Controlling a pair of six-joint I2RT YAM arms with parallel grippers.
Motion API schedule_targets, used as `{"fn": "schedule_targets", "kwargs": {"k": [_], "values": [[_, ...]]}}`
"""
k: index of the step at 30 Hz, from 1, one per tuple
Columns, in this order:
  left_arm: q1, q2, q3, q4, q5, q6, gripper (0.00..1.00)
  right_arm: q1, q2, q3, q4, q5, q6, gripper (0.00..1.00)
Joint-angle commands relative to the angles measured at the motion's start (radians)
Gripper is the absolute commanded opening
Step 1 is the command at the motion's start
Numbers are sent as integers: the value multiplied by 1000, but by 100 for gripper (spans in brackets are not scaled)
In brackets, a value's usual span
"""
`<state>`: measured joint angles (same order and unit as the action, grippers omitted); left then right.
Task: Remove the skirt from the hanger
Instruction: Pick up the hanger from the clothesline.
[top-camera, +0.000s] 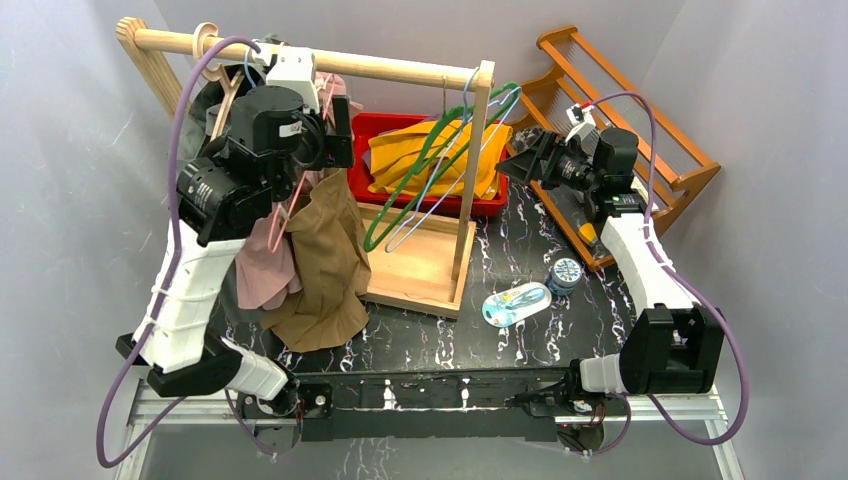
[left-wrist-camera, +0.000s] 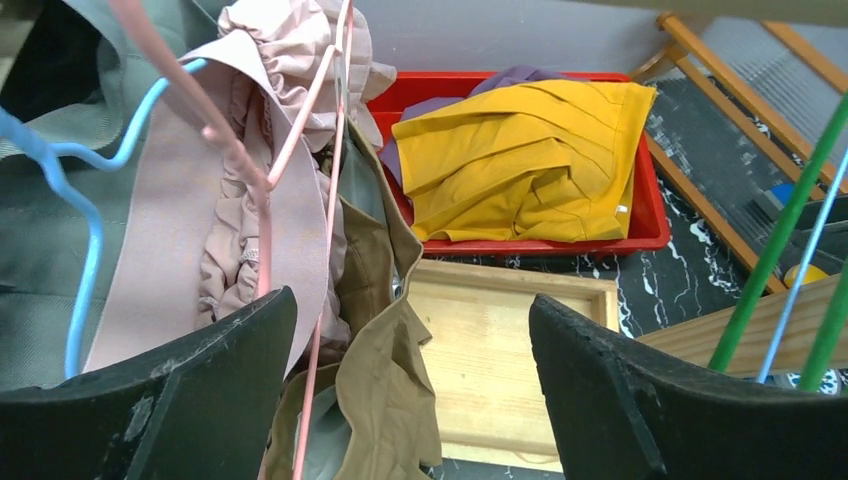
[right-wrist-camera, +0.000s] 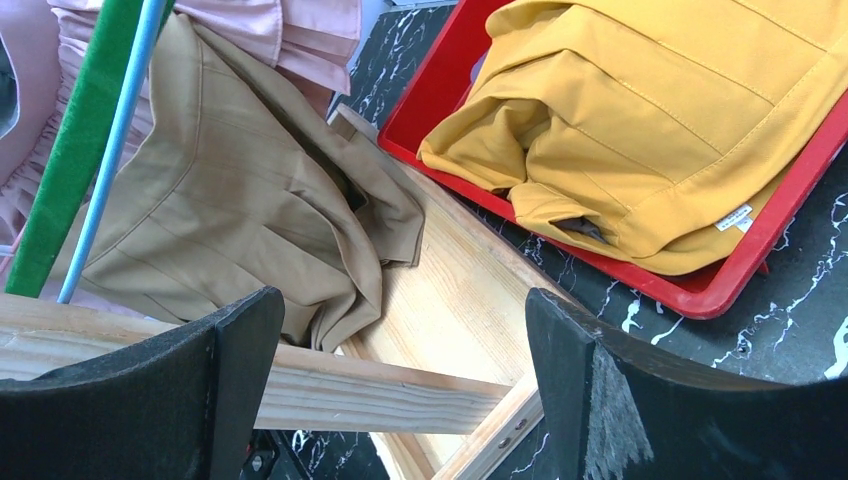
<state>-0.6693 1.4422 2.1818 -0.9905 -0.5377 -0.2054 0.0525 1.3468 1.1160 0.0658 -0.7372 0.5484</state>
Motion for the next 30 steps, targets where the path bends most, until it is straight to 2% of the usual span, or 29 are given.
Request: {"fn": "schedule_targets", "kwargs": {"k": [1, 4, 7, 11, 18, 20, 26, 28, 30], "values": [[7, -30, 66, -7, -7, 29, 86, -5, -29, 6, 44, -27, 6, 98], [7, 5, 132, -55, -10, 43, 88, -6, -28, 2, 43, -31, 7, 98], [7, 14, 134, -56, -85, 47, 91, -6, -29, 1, 42, -32, 6, 98], [8, 38, 135, -50, -86, 55, 91, -6, -30, 11, 27, -31, -1, 98], [52, 44, 37, 6, -82, 67, 73, -9, -42, 9, 21, 14, 23, 98], [67, 41, 4, 18, -82, 70, 64, -10, -47, 13, 2, 42, 32, 98], [84, 1, -111, 101, -60, 75, 47, -14, -67, 50, -81, 133, -18, 98], [86, 0, -128, 131, -62, 80, 37, -14, -68, 54, -89, 145, -21, 98], [99, -6, -156, 174, -64, 83, 35, -14, -74, 49, -91, 152, -19, 98]]}}
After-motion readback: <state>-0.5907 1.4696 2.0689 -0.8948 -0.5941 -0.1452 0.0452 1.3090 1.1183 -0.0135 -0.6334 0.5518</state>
